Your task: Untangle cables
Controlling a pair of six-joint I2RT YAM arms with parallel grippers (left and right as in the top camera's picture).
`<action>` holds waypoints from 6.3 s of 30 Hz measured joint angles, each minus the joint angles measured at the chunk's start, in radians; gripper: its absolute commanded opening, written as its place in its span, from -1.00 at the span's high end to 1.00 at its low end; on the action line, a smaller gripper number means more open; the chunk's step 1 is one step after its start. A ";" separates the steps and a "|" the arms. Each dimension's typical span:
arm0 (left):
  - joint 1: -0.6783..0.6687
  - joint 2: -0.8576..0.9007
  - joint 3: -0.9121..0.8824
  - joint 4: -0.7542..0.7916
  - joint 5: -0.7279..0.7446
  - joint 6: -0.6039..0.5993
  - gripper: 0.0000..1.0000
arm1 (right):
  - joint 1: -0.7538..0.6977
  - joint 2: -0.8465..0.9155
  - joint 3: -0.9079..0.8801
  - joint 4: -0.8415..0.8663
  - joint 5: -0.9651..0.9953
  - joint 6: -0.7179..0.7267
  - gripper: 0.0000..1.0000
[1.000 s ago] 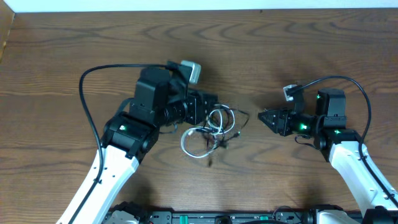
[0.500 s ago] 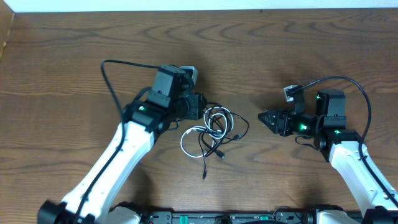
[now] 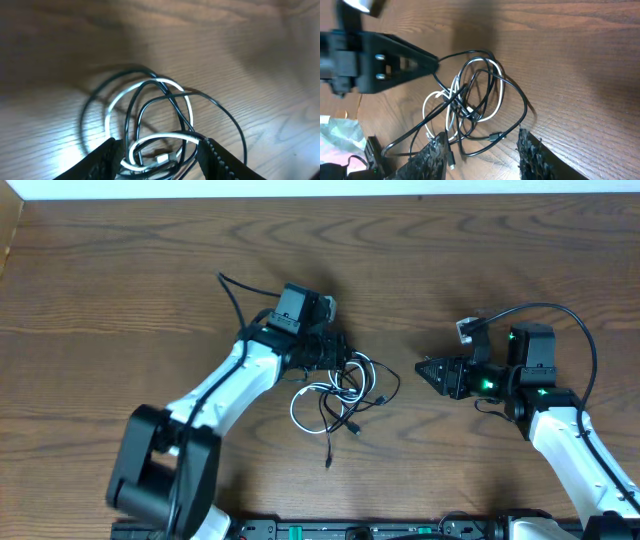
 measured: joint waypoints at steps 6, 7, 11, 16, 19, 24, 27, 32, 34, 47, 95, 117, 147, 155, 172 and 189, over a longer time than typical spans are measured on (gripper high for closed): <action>-0.018 0.091 0.000 0.008 0.054 -0.046 -0.06 | 0.000 0.000 0.000 0.000 0.000 0.000 0.17; -0.026 0.103 0.000 0.008 0.057 -0.050 -0.06 | 0.000 0.000 0.000 0.000 0.000 0.000 0.17; -0.060 0.138 0.000 0.008 0.064 -0.061 -0.06 | 0.000 0.000 0.000 0.000 0.000 0.000 0.17; -0.084 0.142 0.000 0.027 0.074 -0.065 -0.04 | 0.000 0.000 0.000 -0.001 0.000 0.000 0.17; -0.083 0.142 0.000 0.031 0.080 -0.064 -0.05 | 0.000 0.000 0.000 -0.007 0.001 0.000 0.17; -0.071 0.110 0.000 0.040 0.083 -0.035 0.05 | 0.000 0.000 0.000 -0.009 0.004 0.000 0.17; -0.061 0.042 0.000 0.055 0.082 -0.007 0.05 | 0.000 0.000 0.000 -0.013 0.014 0.000 0.18; -0.057 -0.096 0.002 0.015 0.038 0.018 0.04 | 0.000 0.000 0.000 -0.013 0.021 0.000 0.17; -0.057 -0.117 0.003 -0.030 0.018 0.019 0.04 | 0.000 0.000 0.000 -0.013 0.022 0.000 0.17; -0.068 -0.020 -0.011 -0.162 -0.025 0.003 0.03 | 0.000 0.000 0.000 -0.014 0.024 0.000 0.18; -0.151 0.035 -0.016 -0.171 -0.157 -0.100 -0.11 | 0.000 0.000 0.000 -0.018 0.025 0.000 0.18; -0.182 0.066 -0.017 0.005 -0.203 -0.120 -0.12 | 0.000 0.000 0.000 -0.024 0.025 0.000 0.18; -0.257 0.121 -0.014 0.026 -0.441 -0.113 0.85 | 0.000 0.000 0.000 -0.041 0.025 0.000 0.18; -0.217 0.013 -0.017 0.005 -0.443 -0.093 0.85 | 0.000 0.000 0.000 -0.042 0.025 0.000 0.15; -0.194 -0.329 -0.017 0.006 -0.412 -0.124 0.85 | 0.009 0.000 0.000 0.076 -0.182 0.000 0.01; -0.296 -0.329 -0.017 0.027 -0.247 -0.174 0.85 | 0.172 0.000 0.000 0.101 0.047 0.061 0.26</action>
